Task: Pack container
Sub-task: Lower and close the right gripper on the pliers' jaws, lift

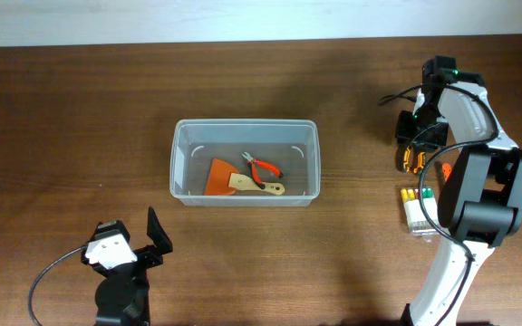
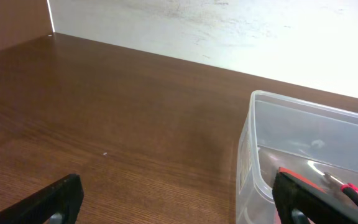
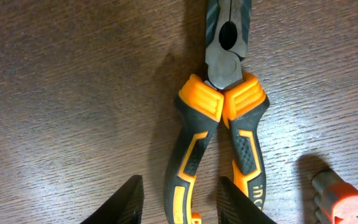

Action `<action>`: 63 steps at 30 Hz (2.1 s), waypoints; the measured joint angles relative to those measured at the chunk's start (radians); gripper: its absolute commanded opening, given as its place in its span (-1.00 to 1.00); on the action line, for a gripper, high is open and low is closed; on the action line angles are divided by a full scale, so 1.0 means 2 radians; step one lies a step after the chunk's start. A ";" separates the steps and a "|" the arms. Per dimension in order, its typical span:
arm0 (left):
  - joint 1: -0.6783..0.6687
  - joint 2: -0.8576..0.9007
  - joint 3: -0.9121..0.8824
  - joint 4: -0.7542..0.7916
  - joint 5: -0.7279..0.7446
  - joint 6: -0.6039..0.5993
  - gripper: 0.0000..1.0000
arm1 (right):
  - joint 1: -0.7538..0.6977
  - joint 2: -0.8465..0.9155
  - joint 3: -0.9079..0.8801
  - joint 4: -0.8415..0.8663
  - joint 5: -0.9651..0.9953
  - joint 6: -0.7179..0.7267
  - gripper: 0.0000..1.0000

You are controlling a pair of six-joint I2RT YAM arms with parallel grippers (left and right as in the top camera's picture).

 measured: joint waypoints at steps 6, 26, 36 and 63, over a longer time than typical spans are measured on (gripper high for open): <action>0.000 0.000 0.000 0.000 0.000 0.000 0.99 | 0.000 0.010 0.000 0.002 0.003 0.002 -0.24; 0.000 0.000 0.000 0.000 0.000 0.000 0.98 | 0.000 0.020 -0.018 0.017 0.003 0.007 -0.27; 0.000 0.000 0.000 0.000 0.000 0.000 0.98 | 0.000 0.020 -0.019 0.018 0.005 0.009 -0.74; 0.000 0.000 0.000 0.000 0.000 0.000 0.98 | 0.043 0.039 0.361 -0.164 -0.011 -0.062 -0.92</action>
